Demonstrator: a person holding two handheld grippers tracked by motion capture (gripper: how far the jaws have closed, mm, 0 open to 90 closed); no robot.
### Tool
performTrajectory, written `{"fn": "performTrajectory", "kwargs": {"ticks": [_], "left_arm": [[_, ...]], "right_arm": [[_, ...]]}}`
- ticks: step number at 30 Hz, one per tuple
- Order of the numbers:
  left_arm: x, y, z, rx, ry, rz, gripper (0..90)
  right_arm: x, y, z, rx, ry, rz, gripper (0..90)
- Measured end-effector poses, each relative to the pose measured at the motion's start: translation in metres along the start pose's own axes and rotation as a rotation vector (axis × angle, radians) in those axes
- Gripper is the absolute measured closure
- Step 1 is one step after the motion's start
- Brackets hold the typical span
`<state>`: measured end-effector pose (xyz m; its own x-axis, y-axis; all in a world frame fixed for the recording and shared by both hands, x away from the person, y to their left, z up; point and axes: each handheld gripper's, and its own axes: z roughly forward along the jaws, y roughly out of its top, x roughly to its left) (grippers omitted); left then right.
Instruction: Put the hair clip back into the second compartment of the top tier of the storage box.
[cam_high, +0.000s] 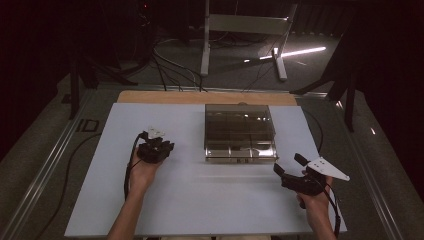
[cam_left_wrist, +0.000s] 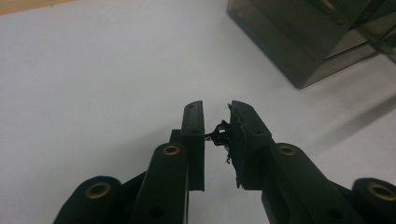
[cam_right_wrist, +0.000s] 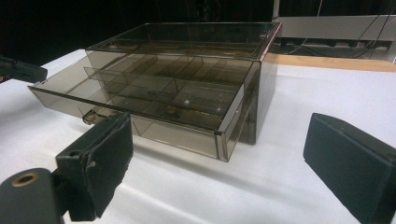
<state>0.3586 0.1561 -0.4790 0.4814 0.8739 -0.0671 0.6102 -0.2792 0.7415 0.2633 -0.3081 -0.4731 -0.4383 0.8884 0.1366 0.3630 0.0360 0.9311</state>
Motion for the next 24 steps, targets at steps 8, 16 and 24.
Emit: {"fn": "performTrajectory", "kwargs": {"ticks": [8,16,24], "left_arm": [[-0.005,0.006,-0.005,-0.023,-0.017,0.011,77.6],[-0.011,0.012,-0.009,-0.045,-0.038,0.022,77.6],[-0.017,0.019,-0.013,-0.062,-0.058,0.043,77.6]], "right_arm": [[0.0,0.0,0.0,0.0,0.002,-0.001,8.5],[0.0,0.0,0.0,0.0,0.002,-0.001,8.5],[0.0,0.0,0.0,0.0,0.002,-0.002,8.5]]}}
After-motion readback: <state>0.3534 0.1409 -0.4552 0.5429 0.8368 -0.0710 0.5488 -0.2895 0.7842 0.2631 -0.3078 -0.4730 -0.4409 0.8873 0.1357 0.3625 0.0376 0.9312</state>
